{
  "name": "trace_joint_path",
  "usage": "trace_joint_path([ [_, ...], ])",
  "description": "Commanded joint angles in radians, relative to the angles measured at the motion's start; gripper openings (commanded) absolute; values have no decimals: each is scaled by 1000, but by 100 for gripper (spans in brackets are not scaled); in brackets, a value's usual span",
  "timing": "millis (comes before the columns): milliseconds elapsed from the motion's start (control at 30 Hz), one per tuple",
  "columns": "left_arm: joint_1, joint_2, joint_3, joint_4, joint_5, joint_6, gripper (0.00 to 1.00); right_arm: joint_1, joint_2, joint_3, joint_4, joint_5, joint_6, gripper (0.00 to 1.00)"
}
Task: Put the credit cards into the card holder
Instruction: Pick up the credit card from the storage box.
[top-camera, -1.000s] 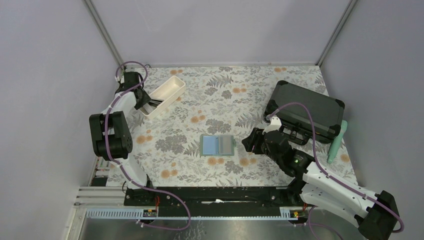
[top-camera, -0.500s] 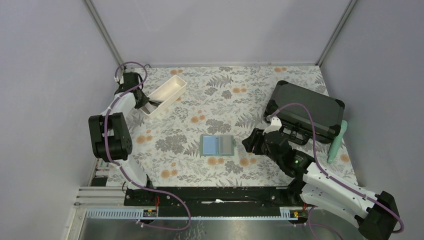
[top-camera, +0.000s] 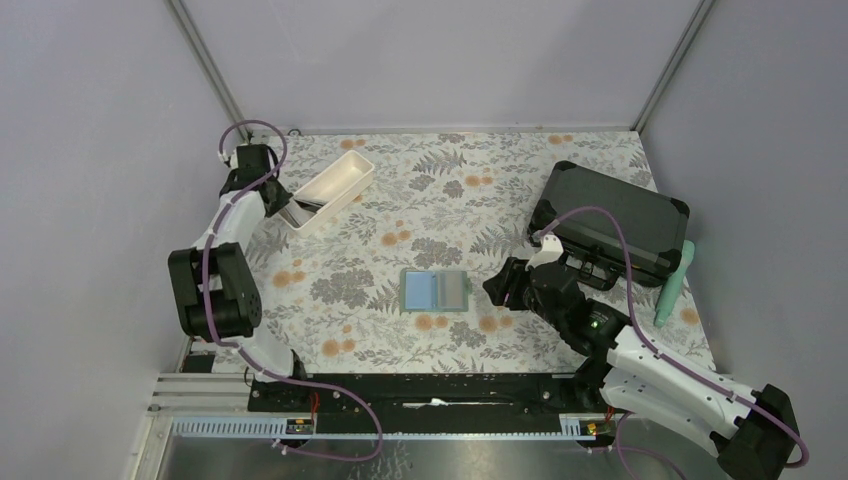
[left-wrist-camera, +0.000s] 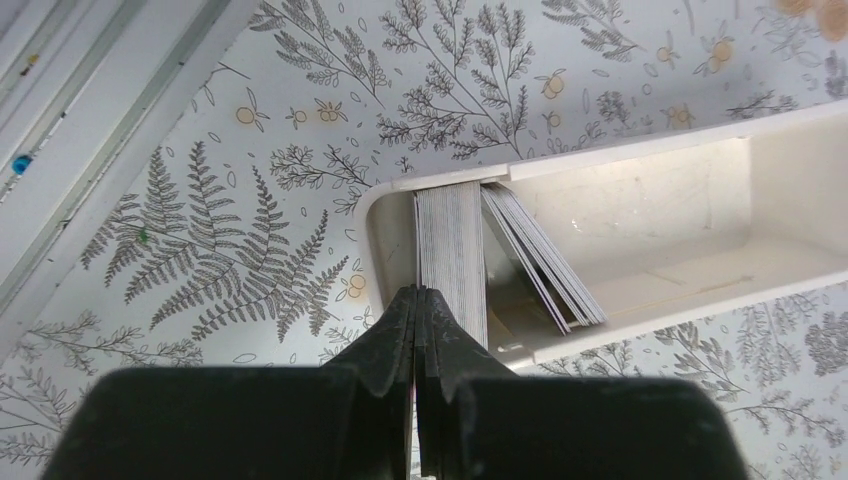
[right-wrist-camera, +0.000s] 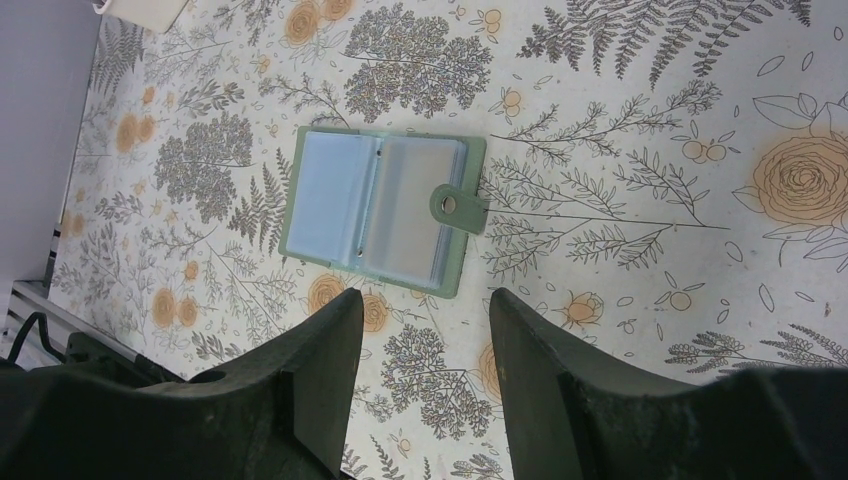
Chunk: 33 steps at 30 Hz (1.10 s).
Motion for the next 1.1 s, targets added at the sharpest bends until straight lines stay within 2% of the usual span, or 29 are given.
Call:
trace_joint_path([
  [0,8,-96,-16,0,-1,19,0,-6,-14,9,31,-6,0,57],
  [167,10,-158,-34,-7,-5,35,0,-6,-19,14,30,-10,1,57],
  [367,8,-290,-93,41,130,35,0,-6,-21,31,33,-26,-12,57],
  [700,-21,-573,-260,142,486,-32,0,-5,-1,34,211,-202,-7,60],
  [800,-78,-665,-334,196,588,-66,0,-5,19,34,296,-277,7,60],
  [933,-191,-769,-384,233,648,-89,0,-6,62,30,413,-367,39,61],
  [1067,-254,-875,-434,310,720,-167,0,-6,110,34,529,-466,86,65],
])
